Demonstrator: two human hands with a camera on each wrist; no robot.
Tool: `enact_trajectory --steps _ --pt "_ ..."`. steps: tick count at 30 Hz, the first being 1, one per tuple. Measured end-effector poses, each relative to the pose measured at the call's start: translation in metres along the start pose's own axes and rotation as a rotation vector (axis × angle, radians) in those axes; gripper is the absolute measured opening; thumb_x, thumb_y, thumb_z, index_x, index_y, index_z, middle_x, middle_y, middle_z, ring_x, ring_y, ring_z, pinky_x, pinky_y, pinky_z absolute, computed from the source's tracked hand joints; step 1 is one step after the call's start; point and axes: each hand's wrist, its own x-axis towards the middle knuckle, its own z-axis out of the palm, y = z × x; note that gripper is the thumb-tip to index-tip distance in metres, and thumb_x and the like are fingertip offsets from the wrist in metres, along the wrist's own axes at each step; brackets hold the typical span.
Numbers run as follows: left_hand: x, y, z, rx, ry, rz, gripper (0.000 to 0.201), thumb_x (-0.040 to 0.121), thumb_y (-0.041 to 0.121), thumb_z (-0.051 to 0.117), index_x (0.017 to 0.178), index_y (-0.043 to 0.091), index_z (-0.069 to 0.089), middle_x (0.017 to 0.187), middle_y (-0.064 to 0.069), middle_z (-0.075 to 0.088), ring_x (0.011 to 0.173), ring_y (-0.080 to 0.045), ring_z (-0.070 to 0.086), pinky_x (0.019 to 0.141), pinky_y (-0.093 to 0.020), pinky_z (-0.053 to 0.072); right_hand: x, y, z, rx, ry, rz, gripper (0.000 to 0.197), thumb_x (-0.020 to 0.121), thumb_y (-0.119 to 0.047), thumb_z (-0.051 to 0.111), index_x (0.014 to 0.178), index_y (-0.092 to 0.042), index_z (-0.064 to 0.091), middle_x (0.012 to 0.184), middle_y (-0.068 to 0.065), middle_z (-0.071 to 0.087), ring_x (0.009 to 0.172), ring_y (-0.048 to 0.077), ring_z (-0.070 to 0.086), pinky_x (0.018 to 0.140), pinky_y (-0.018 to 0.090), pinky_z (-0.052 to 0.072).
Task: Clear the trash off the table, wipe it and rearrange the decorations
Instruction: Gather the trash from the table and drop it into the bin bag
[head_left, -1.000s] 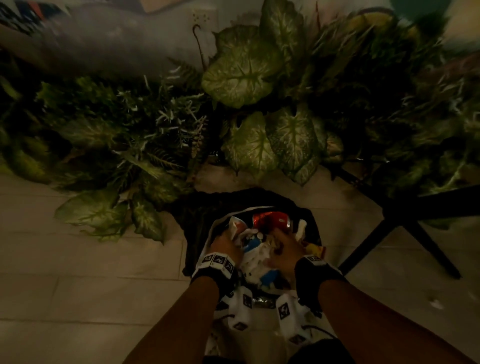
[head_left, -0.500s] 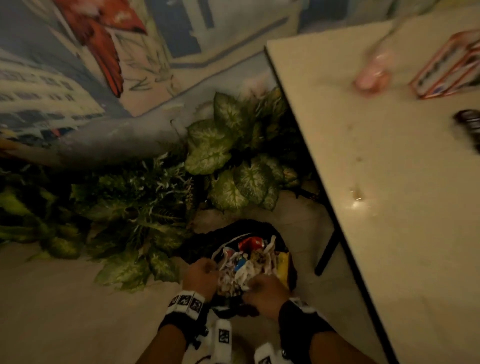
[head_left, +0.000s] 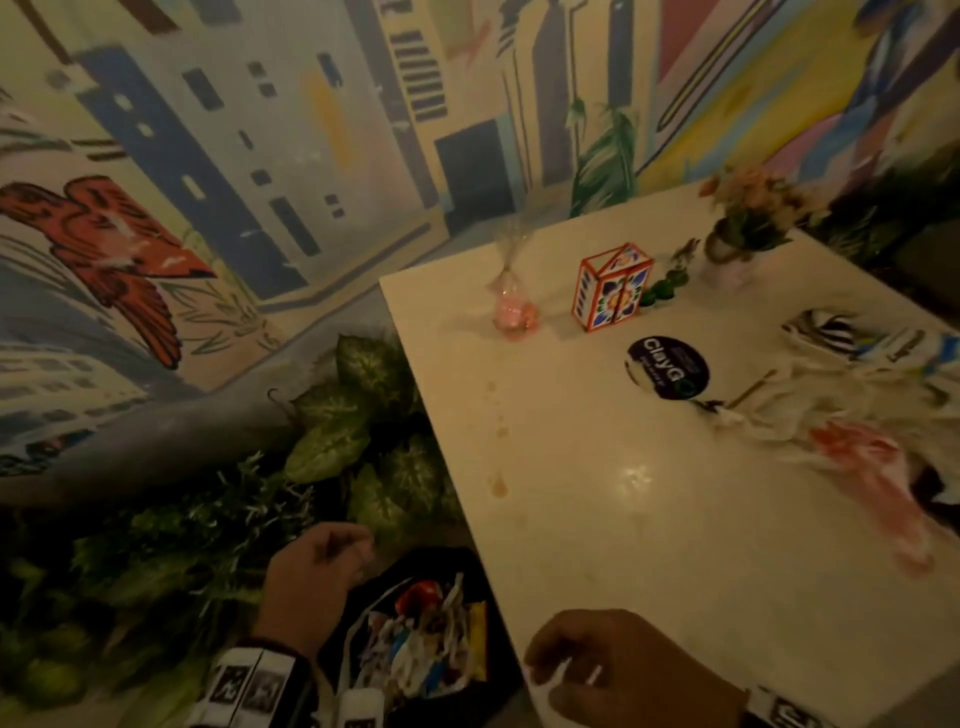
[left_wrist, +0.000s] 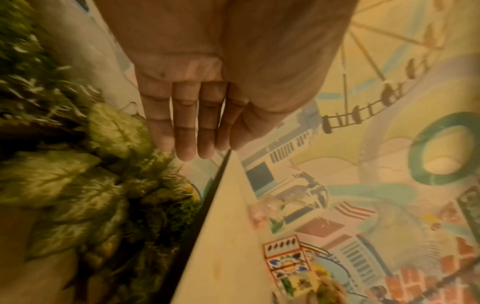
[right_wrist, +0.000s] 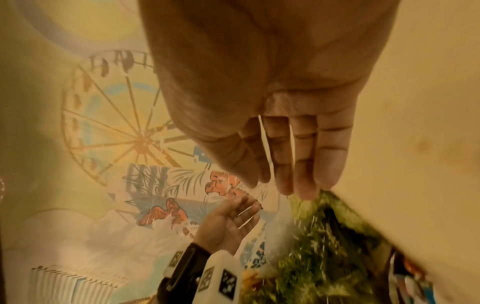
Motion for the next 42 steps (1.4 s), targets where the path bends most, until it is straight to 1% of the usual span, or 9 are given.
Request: enact_trajectory --steps 6,11,18,22,24,27,31,36,42 --pt "-0.050 0.078 0.108 0.009 -0.006 0.161 0.011 0.086 0.004 0.063 0.084 0.012 0.070 0.083 -0.007 0.072 0.083 -0.021 0.068 0.073 -0.033 0.056 -0.065 0.061 -0.132 -0.152 0.149 0.035 0.017 0.080 -0.019 0.069 0.094 -0.029 0.068 0.093 -0.016 0.072 0.074 0.003 0.065 0.069 0.012 0.048" --pt "-0.068 0.118 0.183 0.107 -0.128 0.228 0.011 0.085 0.003 0.064 0.082 0.013 0.069 0.080 -0.010 0.070 0.082 -0.031 0.065 0.075 -0.044 0.055 -0.104 0.096 -0.219 -0.189 0.312 0.058 0.018 0.080 -0.013 0.071 0.089 -0.029 0.069 0.089 -0.011 0.073 0.072 0.006 0.066 0.066 0.016 0.051" --pt "-0.057 0.156 0.254 0.384 -0.288 0.347 0.013 0.083 0.016 0.069 0.095 0.018 0.066 0.093 0.002 0.068 0.083 -0.015 0.063 0.075 -0.024 0.049 -0.128 0.131 -0.274 -0.331 0.573 0.140 0.022 0.074 -0.021 0.078 0.087 -0.033 0.065 0.077 -0.015 0.067 0.074 0.007 0.063 0.067 0.017 0.049" --pt "-0.046 0.167 0.304 0.492 -0.373 0.387 0.034 0.081 0.026 0.071 0.112 0.022 0.059 0.105 0.004 0.060 0.089 -0.013 0.057 0.075 -0.021 0.040 -0.144 0.155 -0.287 -0.333 0.657 0.239 0.029 0.070 -0.022 0.081 0.088 -0.033 0.060 0.095 -0.007 0.063 0.081 0.011 0.060 0.067 0.022 0.047" --pt "-0.044 0.171 0.330 0.522 -0.399 0.380 0.047 0.080 0.027 0.072 0.123 0.023 0.054 0.117 0.003 0.056 0.099 -0.015 0.055 0.080 -0.022 0.041 -0.154 0.170 -0.296 -0.384 0.664 0.320 0.038 0.069 -0.022 0.081 0.100 -0.028 0.060 0.106 -0.001 0.059 0.089 0.014 0.057 0.074 0.025 0.044" --pt "-0.038 0.180 0.367 0.592 -0.428 0.413 0.067 0.077 0.033 0.073 0.136 0.023 0.043 0.137 -0.001 0.045 0.124 -0.020 0.046 0.102 -0.032 0.040 -0.163 0.195 -0.312 -0.419 0.658 0.431 0.072 0.064 -0.033 0.084 0.127 -0.023 0.051 0.127 0.004 0.049 0.112 0.022 0.049 0.091 0.036 0.043" --pt "-0.023 0.196 0.415 0.729 -0.397 0.386 0.104 0.062 0.066 0.071 0.146 0.027 0.025 0.153 -0.006 0.024 0.139 -0.028 0.026 0.113 -0.047 0.029 -0.150 0.223 -0.333 -0.476 0.567 0.526 0.116 0.050 -0.055 0.084 0.144 -0.029 0.023 0.148 0.005 0.020 0.136 0.030 0.025 0.108 0.045 0.034" --pt "-0.007 0.213 0.461 0.808 -0.425 0.166 0.130 0.044 0.089 0.059 0.149 0.039 0.000 0.160 -0.007 -0.007 0.145 -0.039 -0.002 0.114 -0.061 0.012 -0.119 0.239 -0.354 -0.511 0.453 0.521 0.136 0.050 -0.047 0.088 0.147 -0.038 -0.007 0.155 0.002 -0.017 0.146 0.030 -0.005 0.111 0.048 0.026" --pt "-0.023 0.220 0.498 0.835 -0.482 0.094 0.141 0.039 0.087 0.064 0.148 0.035 -0.009 0.159 -0.006 -0.011 0.145 -0.037 -0.008 0.113 -0.063 0.008 -0.092 0.254 -0.366 -0.522 0.350 0.481 0.141 0.051 -0.032 0.090 0.136 -0.055 -0.019 0.152 -0.002 -0.015 0.143 0.040 0.009 0.105 0.054 0.037"
